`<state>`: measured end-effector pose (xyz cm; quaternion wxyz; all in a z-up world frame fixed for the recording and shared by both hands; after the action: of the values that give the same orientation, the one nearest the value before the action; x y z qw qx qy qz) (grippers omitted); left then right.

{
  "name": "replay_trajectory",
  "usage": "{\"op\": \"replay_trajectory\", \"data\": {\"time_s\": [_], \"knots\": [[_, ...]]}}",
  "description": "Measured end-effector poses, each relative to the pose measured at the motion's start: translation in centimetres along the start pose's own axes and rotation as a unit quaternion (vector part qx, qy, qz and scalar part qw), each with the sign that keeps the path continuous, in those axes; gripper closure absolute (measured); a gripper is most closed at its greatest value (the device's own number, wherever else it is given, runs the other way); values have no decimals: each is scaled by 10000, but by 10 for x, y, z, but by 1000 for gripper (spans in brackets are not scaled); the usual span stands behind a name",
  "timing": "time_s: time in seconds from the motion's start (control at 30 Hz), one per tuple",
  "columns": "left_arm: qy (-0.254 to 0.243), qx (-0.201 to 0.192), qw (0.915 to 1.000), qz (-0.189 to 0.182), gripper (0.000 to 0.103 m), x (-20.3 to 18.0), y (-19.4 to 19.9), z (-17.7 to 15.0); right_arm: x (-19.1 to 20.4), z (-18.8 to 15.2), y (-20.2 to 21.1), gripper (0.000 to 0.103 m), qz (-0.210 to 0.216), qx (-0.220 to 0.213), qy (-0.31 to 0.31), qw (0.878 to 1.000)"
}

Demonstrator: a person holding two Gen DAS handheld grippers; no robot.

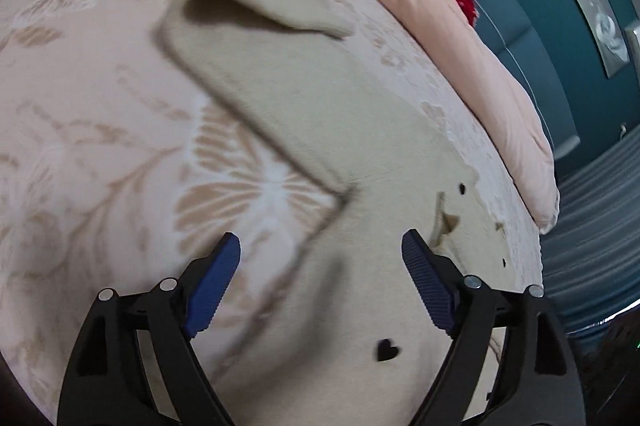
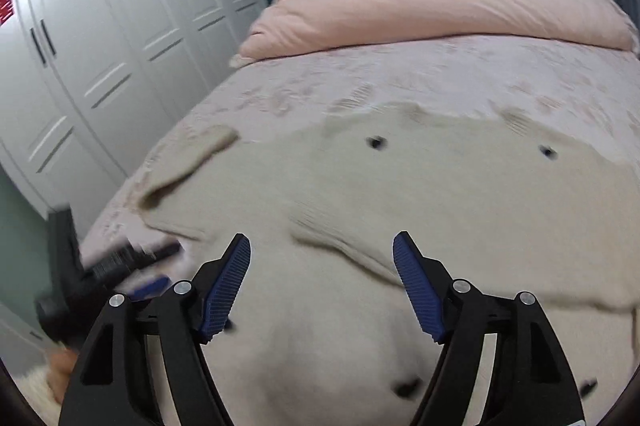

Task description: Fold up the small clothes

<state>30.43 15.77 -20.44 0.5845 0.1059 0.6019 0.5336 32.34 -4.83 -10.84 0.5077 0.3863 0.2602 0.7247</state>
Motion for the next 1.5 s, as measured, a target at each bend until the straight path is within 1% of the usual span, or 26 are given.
{"op": "replay_trajectory", "data": {"time_s": [0.03, 0.07, 0.1, 0.13, 0.2, 0.23, 0.27, 0.43, 0.47, 0.5, 0.53, 0.57, 0.63, 0.7, 0.77, 0.83, 0.9, 1.0, 1.03, 1.1, 1.17, 1.2, 1.27, 1.33, 1.4, 1.5], "knots": [[-76, -134, 9996, -230, 25, 4, 3, -3, 23, 24, -18, 33, 256, 143, 81, 9995], [-272, -288, 9989, -262, 25, 3, 7, -5, 42, 47, -38, 33, 426, 243, 91, 9988], [-457, -357, 9982, -156, 24, 2, 7, -8, 58, 65, -62, 33, 571, 442, 76, 9974], [-566, -432, 9974, -100, 24, 1, 7, -11, 71, 80, -87, 38, 603, 666, 22, 9960], [-653, -565, 9962, -135, 21, -1, 9, -14, 93, 101, -140, 41, 530, 1181, 21, 9916], [-638, -600, 9959, -222, 19, -2, 8, -13, 103, 110, -163, 45, 393, 1351, 65, 9900], [-645, -649, 9953, -311, 17, -3, 8, -13, 111, 118, -184, 45, 207, 1496, 126, 9884], [-869, -826, 9919, -409, 14, -7, 8, -16, 135, 119, -264, 44, -150, 2261, -128, 9739], [-868, -858, 9915, -447, 13, -7, 8, -15, 139, 116, -273, 51, -196, 2322, -155, 9723], [-898, -886, 9910, -445, 13, -7, 7, -16, 143, 115, -278, 64, -183, 2325, -148, 9723], [-939, -888, 9907, -413, 12, -8, 6, -17, 148, 115, -279, 99, -62, 2301, -191, 9730], [-963, -884, 9906, -399, 12, -8, 5, -17, 153, 118, -273, 96, 163, 2197, -346, 9748], [-968, -885, 9905, -412, 11, -8, 5, -18, 161, 139, -240, 97, 707, 1628, -484, 9829], [-971, -882, 9905, -409, 11, -9, 5, -18, 158, 161, -187, 97, 1163, 1068, -501, 9862], [-975, -876, 9906, -388, 11, -9, 5, -20, 136, 181, -118, 97, 1381, 498, -505, 9879], [-985, -852, 9908, -377, 10, -10, 5, -20, 93, 193, -45, 97, 1291, -82, -582, 9899], [-1011, -809, 9910, -344, 8, -13, 5, -20, 32, 188, 22, 97, 1081, -535, -845, 9891], [-971, -670, 9928, -186, 7, -17, 5, -17, -81, 137, 93, 96, 81, -879, -1213, 9887], [-889, -609, 9941, -138, 7, -21, 7, -17, -117, 113, 105, 96, -252, -898, -1339, 9866], [-653, -398, 9961, -439, 7, -36, 10, -21, -188, 56, 111, 96, -845, -619, -1802, 9780], [-261, -146, 9962, -816, 7, -54, 10, -28, -241, 7, 103, 96, -1140, -265, -2196, 9685], [-101, -15, 9945, -1039, 6, -67, 9, -32, -259, -15, 95, 96, -1153, -99, -2392, 9640], [125, 252, 9916, -1264, 5, -89, 2, -41, -280, -46, 85, 98, -1064, 63, -2687, 9573], [320, 397, 9888, -1405, 5, -109, -7, -44, -287, -64, 78, 98, -969, 58, -2822, 9544], [510, 539, 9880, -1356, 5, -121, -24, -45, -288, -76, 76, 98, -759, 0, -2974, 9517], [958, 693, 9877, -1027, 5, -116, -55, -38, -285, -80, 77, 95, -590, -51, -3037, 9509]]}}
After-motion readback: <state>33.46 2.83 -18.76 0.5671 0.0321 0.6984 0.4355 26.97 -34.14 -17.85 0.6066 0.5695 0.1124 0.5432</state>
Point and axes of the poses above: each gripper's, at about its wrist camera, not at the fingertips, and y roughly against the way its jaws point, x to its left, z to its top, the point moved 10 cm from there along -y, roughly the way its jaws point, and after that the axes turned 9 degrees about x, right-handed, at the moved point
